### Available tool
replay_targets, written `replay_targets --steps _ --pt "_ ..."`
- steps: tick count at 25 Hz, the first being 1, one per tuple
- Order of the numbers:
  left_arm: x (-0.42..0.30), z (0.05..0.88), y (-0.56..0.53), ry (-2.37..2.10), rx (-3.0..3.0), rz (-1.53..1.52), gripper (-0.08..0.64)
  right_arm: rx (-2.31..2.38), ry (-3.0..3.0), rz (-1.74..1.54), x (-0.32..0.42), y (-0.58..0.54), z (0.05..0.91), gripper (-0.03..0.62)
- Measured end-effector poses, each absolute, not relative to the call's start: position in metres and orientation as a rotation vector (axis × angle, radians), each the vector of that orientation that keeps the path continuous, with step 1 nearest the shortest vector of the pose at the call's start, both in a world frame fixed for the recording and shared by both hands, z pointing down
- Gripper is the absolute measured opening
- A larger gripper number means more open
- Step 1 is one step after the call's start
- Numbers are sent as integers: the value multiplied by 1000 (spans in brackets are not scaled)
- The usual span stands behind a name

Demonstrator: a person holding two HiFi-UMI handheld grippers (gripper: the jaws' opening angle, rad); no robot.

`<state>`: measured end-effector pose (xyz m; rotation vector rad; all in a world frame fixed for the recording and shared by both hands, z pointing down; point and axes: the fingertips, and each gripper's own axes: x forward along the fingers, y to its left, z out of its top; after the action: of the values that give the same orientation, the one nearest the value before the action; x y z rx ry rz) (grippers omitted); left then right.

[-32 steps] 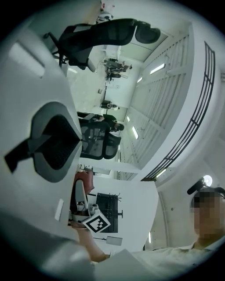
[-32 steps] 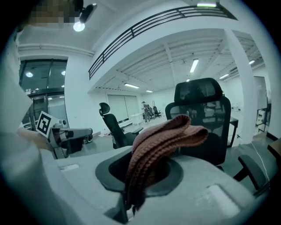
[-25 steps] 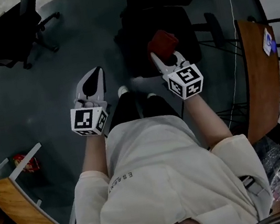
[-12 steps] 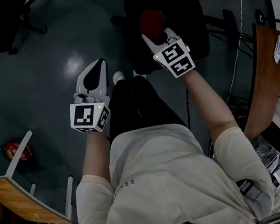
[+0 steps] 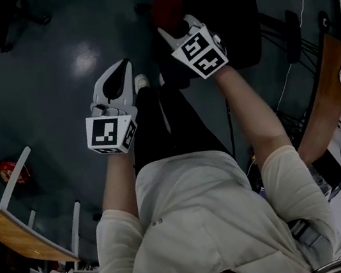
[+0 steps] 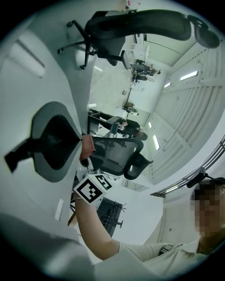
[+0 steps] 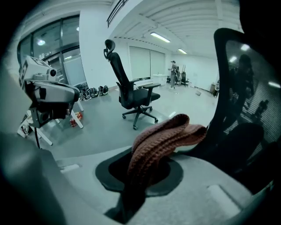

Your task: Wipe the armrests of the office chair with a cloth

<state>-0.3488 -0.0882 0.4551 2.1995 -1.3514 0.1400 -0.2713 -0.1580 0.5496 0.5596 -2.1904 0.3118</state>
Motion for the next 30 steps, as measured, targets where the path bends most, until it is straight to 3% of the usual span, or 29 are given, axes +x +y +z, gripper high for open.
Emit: replay_targets --steps 19,30 --pt "-331 472 -67 -1310 2172 183 14 409 -2174 695 -266 12 544 43" --pt "-315 479 -63 -1297 2218 291 14 683 -2183 385 -235 -177 538 43"
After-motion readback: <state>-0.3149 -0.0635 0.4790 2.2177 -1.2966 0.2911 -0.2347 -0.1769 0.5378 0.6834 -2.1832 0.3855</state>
